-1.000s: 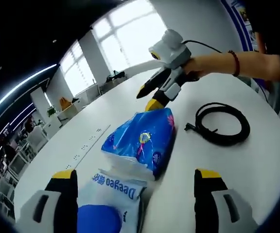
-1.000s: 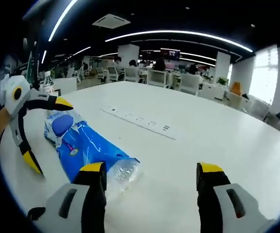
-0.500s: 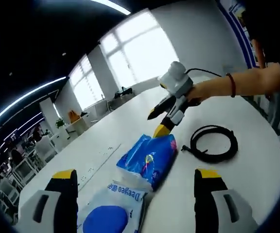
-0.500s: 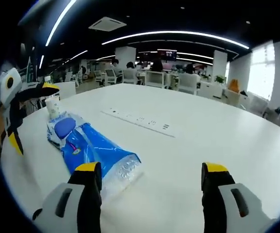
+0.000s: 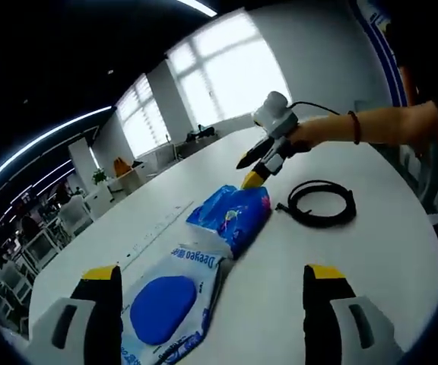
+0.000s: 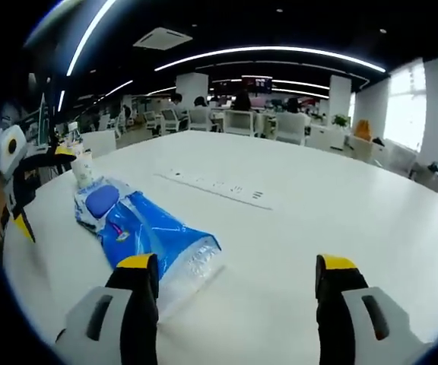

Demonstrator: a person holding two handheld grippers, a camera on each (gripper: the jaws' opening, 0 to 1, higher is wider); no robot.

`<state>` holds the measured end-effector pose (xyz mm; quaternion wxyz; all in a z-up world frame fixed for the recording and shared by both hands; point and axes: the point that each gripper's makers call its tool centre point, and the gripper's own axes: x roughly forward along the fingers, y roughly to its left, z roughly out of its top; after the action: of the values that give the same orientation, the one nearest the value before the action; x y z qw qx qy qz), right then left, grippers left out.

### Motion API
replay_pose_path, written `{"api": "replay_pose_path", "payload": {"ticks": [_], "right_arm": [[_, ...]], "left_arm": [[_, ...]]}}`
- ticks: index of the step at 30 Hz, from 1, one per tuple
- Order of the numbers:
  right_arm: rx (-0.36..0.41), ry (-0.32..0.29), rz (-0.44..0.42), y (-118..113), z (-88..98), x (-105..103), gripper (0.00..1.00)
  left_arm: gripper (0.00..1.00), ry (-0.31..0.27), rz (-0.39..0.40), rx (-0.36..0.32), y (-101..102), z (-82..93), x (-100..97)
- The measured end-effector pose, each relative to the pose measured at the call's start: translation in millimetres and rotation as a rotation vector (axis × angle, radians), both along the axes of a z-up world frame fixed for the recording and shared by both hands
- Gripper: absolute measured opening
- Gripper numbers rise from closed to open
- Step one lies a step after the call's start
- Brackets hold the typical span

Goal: Arrange the tabletop items into an orderly group along one side of the table until the central work area is clear of visible clutter.

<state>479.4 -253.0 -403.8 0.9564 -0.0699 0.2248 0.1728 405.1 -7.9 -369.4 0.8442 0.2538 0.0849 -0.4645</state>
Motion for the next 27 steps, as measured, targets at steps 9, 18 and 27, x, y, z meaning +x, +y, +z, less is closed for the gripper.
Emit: {"api": "replay_pose_path", "payload": {"ticks": [9, 18, 27], "right_arm": [[0.004, -0.013, -0.021, -10, 5.0, -8, 0.76], [0.006, -0.021, 0.012, -9, 8.0, -31, 0.75], [0.014, -0.014, 0.037, -7, 5.3, -50, 0.73]], "left_arm": [[0.94, 0.022, 0.017, 0.004, 9, -9.5, -3.1], [0.93, 0.035, 0.057, -0.017, 29, -14.0, -12.7], [0.87, 0.043, 0.104, -0.053, 57, -17.5, -41.7]]}}
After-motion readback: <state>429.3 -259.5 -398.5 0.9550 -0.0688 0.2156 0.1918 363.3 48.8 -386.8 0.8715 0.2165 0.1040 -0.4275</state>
